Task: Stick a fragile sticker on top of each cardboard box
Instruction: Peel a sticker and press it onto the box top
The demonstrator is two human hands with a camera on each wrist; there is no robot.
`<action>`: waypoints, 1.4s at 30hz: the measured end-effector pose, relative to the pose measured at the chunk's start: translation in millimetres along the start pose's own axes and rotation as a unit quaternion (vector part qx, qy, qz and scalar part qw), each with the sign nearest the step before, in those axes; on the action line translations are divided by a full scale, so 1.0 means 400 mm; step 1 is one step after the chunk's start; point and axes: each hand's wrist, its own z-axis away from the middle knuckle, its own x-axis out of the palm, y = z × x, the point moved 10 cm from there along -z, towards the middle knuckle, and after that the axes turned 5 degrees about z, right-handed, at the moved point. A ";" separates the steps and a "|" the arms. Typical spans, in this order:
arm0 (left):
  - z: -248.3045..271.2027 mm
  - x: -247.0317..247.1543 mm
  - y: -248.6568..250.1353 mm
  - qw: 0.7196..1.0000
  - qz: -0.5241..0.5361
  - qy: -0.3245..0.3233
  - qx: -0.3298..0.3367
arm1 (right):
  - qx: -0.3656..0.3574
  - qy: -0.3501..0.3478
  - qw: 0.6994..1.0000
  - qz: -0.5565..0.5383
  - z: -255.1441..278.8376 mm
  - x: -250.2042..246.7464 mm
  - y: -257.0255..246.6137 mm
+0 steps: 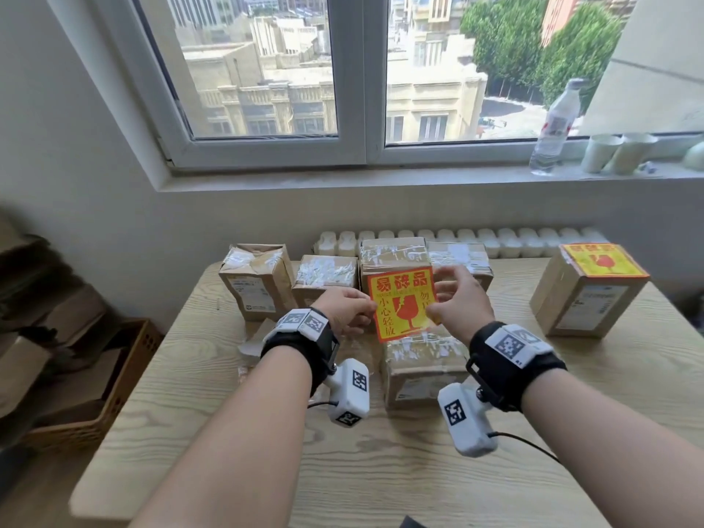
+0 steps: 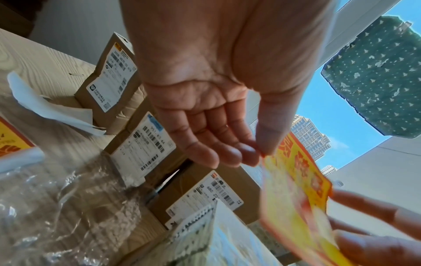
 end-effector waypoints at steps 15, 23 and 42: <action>0.023 0.080 -0.049 0.995 -0.083 0.045 -0.023 | 0.062 -0.052 0.995 0.066 0.010 -0.023 0.140; 0.028 0.081 -0.069 0.990 -0.110 0.089 -0.010 | 0.061 -0.086 0.993 0.058 0.019 -0.004 0.164; 0.008 0.070 -0.084 0.984 -0.133 0.115 -0.026 | 0.027 -0.084 0.989 0.122 0.012 0.007 0.160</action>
